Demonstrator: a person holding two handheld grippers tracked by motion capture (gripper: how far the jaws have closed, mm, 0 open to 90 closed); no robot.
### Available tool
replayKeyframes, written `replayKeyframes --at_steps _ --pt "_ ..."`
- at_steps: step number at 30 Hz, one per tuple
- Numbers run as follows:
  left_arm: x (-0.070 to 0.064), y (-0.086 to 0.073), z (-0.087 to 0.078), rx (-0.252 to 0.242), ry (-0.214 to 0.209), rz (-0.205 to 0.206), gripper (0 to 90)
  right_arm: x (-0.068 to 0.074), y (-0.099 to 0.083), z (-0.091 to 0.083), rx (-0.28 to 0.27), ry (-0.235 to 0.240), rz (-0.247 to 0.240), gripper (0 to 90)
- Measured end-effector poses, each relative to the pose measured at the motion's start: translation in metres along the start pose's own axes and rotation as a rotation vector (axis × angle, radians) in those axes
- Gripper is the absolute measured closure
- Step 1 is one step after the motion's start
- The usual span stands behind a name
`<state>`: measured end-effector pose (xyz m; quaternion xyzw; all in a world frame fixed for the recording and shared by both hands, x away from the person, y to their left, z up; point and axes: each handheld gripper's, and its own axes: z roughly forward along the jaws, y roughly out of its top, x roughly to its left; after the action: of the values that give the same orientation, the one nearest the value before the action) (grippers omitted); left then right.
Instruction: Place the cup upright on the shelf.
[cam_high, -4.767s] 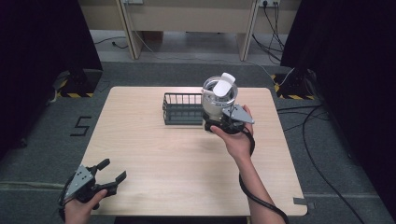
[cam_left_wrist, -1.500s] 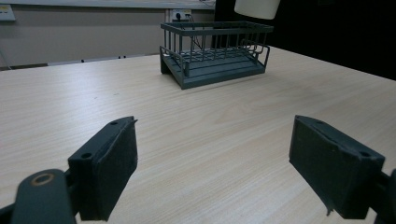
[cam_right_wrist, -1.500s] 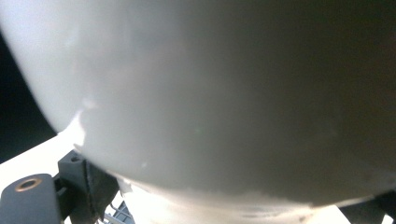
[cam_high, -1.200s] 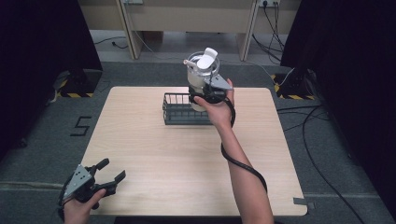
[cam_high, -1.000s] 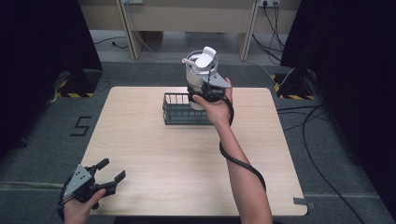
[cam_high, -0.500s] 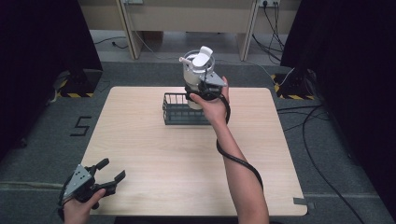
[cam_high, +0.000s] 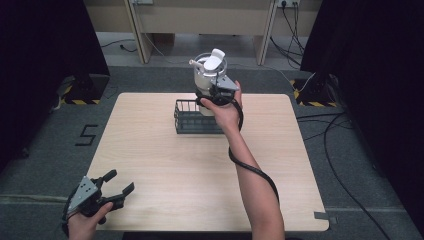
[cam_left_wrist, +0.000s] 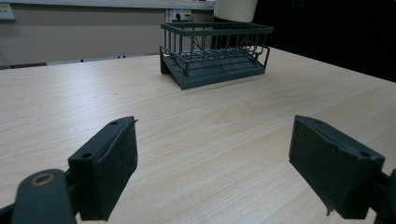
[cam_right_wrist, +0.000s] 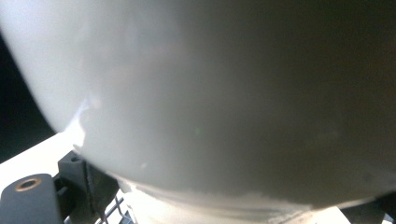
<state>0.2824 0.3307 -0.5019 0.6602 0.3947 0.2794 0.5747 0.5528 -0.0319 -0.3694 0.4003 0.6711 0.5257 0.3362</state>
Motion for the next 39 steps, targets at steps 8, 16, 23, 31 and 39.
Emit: replayKeyframes --at_steps 8,16,23,31,39 --pt "0.000 0.000 0.000 0.002 -0.001 -0.001 14.8 -0.001 -0.002 0.007 0.010 -0.006 0.001 11.0" --pt "0.000 0.000 0.000 0.000 -0.002 -0.002 14.8 -0.001 -0.005 0.014 0.025 -0.009 0.003 11.0" --pt "0.000 0.000 0.000 0.000 -0.003 -0.003 14.8 -0.001 -0.008 0.018 0.033 -0.015 0.008 11.0" --pt "0.001 0.000 0.000 0.000 -0.003 -0.003 14.8 -0.002 -0.010 0.023 0.042 -0.020 0.005 11.0" --pt "0.001 0.000 0.000 0.000 -0.005 -0.004 14.8 -0.001 -0.016 0.028 0.055 -0.021 -0.001 11.0"
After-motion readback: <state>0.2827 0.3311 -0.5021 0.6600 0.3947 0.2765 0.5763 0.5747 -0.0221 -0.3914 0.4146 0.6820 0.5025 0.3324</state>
